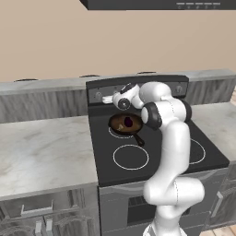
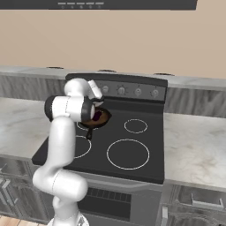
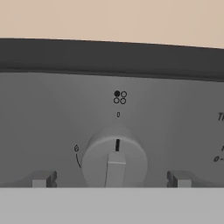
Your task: Put the mushroom and eggplant in the pan. Then turn on the rear left burner and set the heat to medium.
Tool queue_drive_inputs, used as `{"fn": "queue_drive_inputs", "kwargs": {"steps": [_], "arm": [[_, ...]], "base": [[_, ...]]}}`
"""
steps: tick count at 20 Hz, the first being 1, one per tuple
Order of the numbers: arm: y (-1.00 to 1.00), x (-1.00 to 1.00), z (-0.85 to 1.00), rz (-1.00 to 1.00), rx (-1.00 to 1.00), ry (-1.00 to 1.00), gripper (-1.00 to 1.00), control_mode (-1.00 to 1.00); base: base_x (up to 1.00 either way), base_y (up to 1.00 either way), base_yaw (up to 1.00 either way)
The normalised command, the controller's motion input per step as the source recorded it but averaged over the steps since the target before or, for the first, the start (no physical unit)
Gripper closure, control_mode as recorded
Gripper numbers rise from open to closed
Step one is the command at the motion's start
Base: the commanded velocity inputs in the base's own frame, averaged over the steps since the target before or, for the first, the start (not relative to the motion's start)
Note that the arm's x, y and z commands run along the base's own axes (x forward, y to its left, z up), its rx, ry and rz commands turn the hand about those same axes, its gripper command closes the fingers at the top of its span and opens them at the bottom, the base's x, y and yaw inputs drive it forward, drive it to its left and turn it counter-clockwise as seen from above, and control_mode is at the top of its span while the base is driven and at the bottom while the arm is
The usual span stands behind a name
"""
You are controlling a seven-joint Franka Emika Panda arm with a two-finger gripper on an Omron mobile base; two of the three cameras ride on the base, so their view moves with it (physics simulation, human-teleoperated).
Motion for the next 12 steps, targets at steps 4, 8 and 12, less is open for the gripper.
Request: {"fn": "queue_drive_inputs", "kwargs": {"steps": [4, 8, 12], "arm": [[0.00, 0.12, 0.00, 0.00, 0.00, 0.00, -1.00, -1.00], [0.00, 0.05, 0.00, 0.00, 0.00, 0.00, -1.00, -1.00], [0.00, 0.00, 0.00, 0.00, 0.00, 0.00, 1.00, -1.00]], "base": [[0.00, 0.00, 0.00], [0.00, 0.00, 0.00], [0.00, 0.00, 0.00]]}}
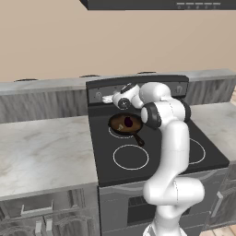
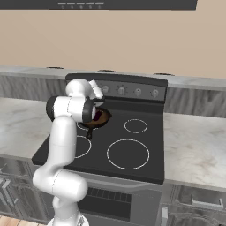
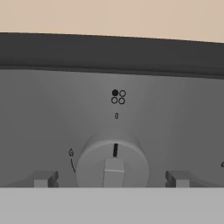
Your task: Put the mushroom and eggplant in the pan. Then turn on the rear left burner and set the heat to medium.
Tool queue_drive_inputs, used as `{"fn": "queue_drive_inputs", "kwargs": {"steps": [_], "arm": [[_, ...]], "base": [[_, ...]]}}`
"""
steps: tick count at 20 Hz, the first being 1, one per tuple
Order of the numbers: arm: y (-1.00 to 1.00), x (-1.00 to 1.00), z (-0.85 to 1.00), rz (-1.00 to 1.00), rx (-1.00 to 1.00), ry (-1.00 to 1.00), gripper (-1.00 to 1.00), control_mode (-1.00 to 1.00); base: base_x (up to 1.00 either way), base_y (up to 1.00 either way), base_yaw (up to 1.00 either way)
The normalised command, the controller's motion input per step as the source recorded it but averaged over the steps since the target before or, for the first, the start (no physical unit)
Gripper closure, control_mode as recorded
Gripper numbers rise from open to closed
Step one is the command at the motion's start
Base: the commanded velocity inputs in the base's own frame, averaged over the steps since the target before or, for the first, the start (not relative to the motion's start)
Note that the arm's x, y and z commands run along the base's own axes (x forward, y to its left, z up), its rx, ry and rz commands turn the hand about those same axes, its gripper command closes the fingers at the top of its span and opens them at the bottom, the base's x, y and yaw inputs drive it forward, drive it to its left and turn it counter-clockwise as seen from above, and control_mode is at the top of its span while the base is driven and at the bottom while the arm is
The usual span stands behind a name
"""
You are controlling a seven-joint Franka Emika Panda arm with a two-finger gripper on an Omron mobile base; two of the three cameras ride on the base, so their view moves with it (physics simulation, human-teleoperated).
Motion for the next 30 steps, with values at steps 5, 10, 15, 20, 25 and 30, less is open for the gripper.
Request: {"fn": "queue_drive_inputs", "kwargs": {"steps": [5, 10, 15, 20, 25, 30], "arm": [[0.00, 0.00, 0.00, 0.00, 0.00, 0.00, 1.00, -1.00], [0.00, 0.00, 0.00, 0.00, 0.00, 0.00, 1.00, -1.00], [0.00, 0.00, -0.01, 0.00, 0.00, 0.00, 1.00, -1.00], [0.00, 0.00, -0.20, 0.00, -0.08, 0.00, 1.00, -1.00], [0.00, 0.00, -0.10, 0.02, -0.12, 0.00, 1.00, -1.00], [-0.02, 0.00, -0.09, 0.02, -0.11, 0.00, 1.00, -1.00]], "base": [[0.00, 0.00, 0.00], [0.00, 0.00, 0.00], [0.00, 0.00, 0.00], [0.00, 0.00, 0.00], [0.00, 0.00, 0.00], [0.00, 0.00, 0.00]]}}
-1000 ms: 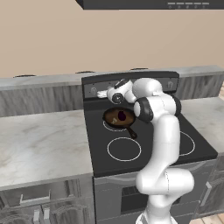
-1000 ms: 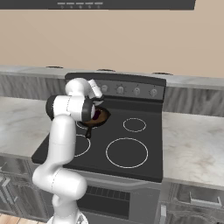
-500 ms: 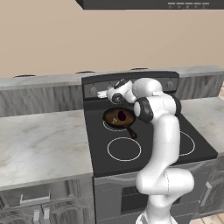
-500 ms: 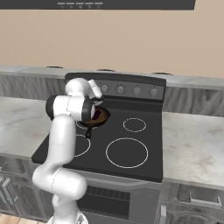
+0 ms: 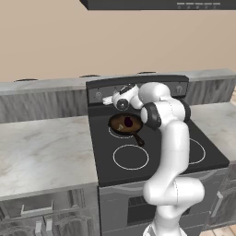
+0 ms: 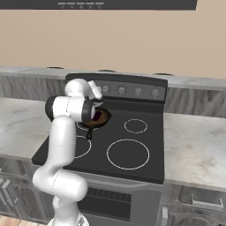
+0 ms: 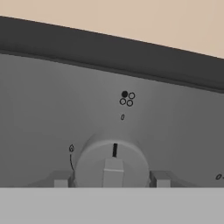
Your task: Put the mushroom and eggplant in the pan. Then turn on the rear left burner and set the heat to medium.
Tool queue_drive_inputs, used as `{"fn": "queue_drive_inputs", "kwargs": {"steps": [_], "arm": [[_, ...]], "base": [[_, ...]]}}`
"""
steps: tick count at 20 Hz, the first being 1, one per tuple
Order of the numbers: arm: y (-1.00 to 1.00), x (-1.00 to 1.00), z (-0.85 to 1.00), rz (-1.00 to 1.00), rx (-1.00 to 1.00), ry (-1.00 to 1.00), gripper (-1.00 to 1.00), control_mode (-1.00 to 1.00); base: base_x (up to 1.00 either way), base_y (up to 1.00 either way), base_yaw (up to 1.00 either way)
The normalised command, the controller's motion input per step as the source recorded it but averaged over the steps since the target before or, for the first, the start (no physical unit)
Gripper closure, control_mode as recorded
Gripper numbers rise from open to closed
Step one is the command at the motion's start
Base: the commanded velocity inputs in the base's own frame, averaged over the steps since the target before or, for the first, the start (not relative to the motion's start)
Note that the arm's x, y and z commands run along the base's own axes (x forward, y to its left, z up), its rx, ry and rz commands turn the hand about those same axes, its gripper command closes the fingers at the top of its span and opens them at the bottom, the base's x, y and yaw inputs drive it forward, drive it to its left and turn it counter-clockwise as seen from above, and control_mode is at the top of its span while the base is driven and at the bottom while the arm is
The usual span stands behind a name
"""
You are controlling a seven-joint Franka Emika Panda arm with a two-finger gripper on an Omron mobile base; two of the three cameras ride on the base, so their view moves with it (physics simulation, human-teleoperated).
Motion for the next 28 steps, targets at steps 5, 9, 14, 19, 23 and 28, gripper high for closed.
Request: {"fn": "queue_drive_inputs", "kwargs": {"steps": [5, 9, 14, 19, 23, 28], "arm": [[-0.15, 0.00, -0.11, 0.04, -0.14, 0.00, 1.00, -1.00], [-0.05, 0.00, -0.16, 0.08, -0.22, 0.00, 1.00, -1.00], [-0.01, 0.02, -0.27, 0.09, -0.25, 0.00, 1.00, -1.00], [-0.02, 0.01, -0.40, 0.09, -0.24, 0.00, 1.00, -1.00], [-0.06, 0.12, -0.46, 0.10, -0.24, 0.02, 1.00, -1.00], [-0.15, 0.19, -0.40, 0.13, -0.26, 0.01, 1.00, -1.00]], "base": [[0.00, 0.00, 0.00], [0.00, 0.00, 0.00], [0.00, 0.00, 0.00], [0.00, 0.00, 0.00], [0.00, 0.00, 0.00], [0.00, 0.00, 0.00]]}}
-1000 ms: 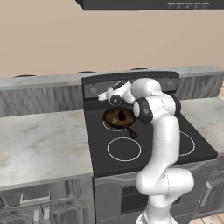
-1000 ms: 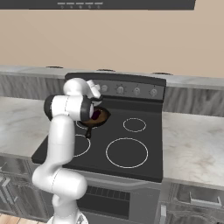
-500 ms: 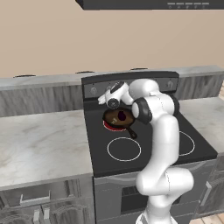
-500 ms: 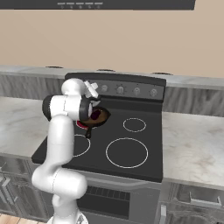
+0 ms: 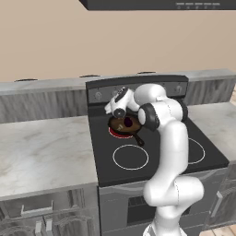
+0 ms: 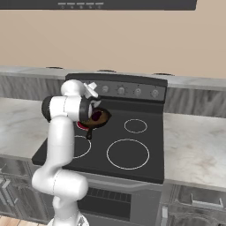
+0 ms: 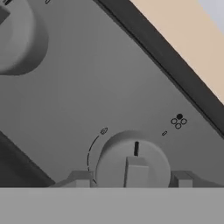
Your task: Put the mushroom and eggplant in the pan. Then turn on the rear left burner and set the heat to medium.
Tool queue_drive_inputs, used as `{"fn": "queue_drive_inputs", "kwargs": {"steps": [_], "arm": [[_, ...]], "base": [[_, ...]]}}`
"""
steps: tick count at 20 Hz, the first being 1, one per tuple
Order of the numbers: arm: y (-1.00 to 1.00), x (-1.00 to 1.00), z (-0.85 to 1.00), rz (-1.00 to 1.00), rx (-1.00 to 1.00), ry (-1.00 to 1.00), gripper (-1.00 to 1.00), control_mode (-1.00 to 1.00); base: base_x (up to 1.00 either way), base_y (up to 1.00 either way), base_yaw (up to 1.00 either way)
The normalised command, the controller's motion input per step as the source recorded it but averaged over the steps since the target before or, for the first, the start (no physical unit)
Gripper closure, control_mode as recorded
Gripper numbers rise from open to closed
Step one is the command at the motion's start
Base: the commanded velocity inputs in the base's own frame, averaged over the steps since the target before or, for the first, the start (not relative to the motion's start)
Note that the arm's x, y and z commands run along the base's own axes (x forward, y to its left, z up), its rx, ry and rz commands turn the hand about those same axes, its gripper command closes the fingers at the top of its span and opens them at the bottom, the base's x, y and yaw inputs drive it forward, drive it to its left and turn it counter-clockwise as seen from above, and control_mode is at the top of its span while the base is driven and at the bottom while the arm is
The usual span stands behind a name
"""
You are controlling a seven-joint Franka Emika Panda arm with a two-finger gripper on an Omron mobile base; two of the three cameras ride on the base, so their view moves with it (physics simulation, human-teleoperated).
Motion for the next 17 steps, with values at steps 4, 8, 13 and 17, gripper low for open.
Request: {"fn": "queue_drive_inputs", "kwargs": {"steps": [4, 8, 13, 17], "arm": [[-0.36, 0.25, -0.39, 0.18, -0.25, 0.00, 1.00, -1.00], [-0.33, 0.23, -0.43, 0.17, -0.26, 0.00, 1.00, -1.00], [-0.43, 0.34, -0.43, 0.19, -0.24, 0.09, 1.00, -1.00], [-0.53, 0.48, -0.27, 0.20, -0.22, 0.22, 1.00, -1.00]], "base": [[0.00, 0.00, 0.00], [0.00, 0.00, 0.00], [0.00, 0.00, 0.00], [0.00, 0.00, 0.00]]}}
